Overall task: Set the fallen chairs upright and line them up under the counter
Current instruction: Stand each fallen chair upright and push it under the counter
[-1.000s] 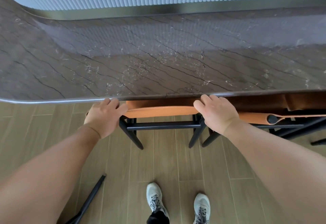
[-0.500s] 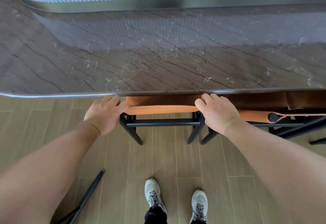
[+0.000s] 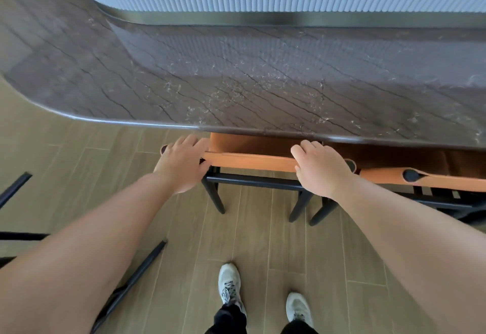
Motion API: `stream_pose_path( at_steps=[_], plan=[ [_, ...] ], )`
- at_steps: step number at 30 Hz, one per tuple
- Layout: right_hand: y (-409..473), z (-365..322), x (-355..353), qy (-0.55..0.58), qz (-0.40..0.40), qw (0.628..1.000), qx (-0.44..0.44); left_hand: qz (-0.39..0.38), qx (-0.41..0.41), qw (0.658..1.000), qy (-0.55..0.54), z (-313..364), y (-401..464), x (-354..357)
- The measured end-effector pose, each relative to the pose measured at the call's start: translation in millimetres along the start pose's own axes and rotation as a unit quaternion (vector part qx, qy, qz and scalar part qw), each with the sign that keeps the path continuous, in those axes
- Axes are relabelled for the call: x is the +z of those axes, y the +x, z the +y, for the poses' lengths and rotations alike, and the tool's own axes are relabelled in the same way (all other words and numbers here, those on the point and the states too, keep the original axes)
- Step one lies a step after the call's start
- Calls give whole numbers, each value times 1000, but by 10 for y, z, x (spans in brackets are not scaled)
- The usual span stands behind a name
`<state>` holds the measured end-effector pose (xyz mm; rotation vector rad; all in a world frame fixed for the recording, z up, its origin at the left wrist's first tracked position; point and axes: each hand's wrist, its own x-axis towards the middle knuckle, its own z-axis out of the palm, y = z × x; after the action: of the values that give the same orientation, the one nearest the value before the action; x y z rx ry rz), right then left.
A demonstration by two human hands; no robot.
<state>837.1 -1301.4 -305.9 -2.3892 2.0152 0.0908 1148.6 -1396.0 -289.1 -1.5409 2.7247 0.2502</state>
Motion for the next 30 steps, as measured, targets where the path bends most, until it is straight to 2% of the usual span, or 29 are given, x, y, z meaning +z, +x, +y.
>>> stream_pose_path(
  at_steps=[4, 8, 10, 13, 16, 21, 25, 30],
  plan=[
    [69, -348, -303, 89, 27, 994, -59, 59, -46, 991, -108, 297, -466, -330],
    [-68, -734, -539, 209, 29, 974, -86, 96, -136, 949, -267, 663, -997, -564],
    [-163, -916, -646, 296, 7, 952, -82, 128, -210, 898, -366, 825, -1254, -640],
    [-289, -1151, -783, 386, -21, 919, -80, 186, -296, 791, -503, 993, -1648, -741],
    [-423, -1436, -902, 424, -56, 898, -106, 228, -335, 710, -576, 1065, -2072, -798],
    [-655, -2142, -1140, 523, -138, 833, -114, 306, -368, 591, -649, 938, -2868, -859],
    [-830, -2777, -1318, 582, -177, 785, -119, 355, -392, 530, -663, 645, -3504, -881],
    [-1013, -3718, -1461, 585, -202, 769, -156, 403, -412, 479, -662, 202, -4335, -884]
  ],
)
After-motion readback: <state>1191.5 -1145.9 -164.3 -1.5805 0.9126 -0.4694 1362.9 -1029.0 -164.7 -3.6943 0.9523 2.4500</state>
